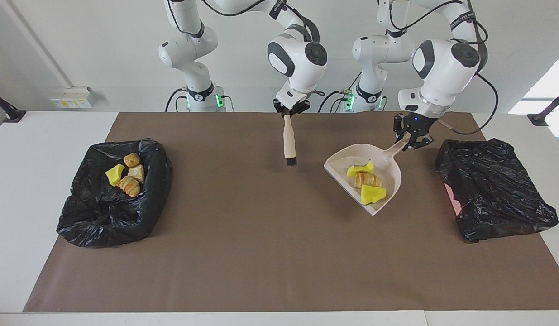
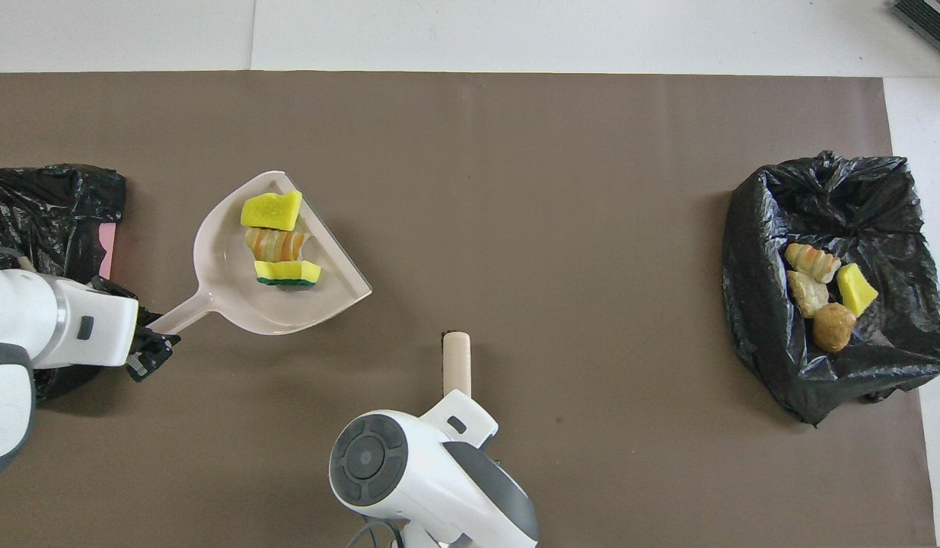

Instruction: Sweep and dump trash in bin

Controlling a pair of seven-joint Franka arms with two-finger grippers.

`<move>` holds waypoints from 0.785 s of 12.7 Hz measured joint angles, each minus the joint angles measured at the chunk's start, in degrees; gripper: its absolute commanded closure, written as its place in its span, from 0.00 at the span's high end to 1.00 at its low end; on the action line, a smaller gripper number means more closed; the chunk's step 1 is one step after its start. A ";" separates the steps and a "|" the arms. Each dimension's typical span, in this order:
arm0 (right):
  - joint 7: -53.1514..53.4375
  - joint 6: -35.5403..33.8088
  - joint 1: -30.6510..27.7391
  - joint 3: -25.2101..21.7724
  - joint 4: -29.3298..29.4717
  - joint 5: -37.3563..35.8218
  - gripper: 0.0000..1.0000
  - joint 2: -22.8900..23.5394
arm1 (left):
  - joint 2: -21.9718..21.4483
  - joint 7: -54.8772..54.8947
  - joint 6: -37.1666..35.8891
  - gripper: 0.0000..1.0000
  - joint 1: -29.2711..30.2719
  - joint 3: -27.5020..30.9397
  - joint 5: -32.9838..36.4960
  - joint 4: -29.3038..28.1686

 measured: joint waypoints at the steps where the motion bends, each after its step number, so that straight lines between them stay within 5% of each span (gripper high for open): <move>1: 1.55 1.26 1.61 0.02 0.08 -0.14 0.00 1.52 | 0.21 0.00 -1.45 0.00 2.48 0.03 0.00 1.56; 6: 8.62 2.31 6.81 0.01 4.38 -2.89 0.00 9.38 | 6.11 3.39 -12.74 0.00 14.61 0.11 0.99 14.40; 10: 9.11 1.22 7.05 -0.08 6.03 -3.72 0.00 10.59 | 9.56 6.00 -15.14 0.00 22.30 0.14 6.95 20.01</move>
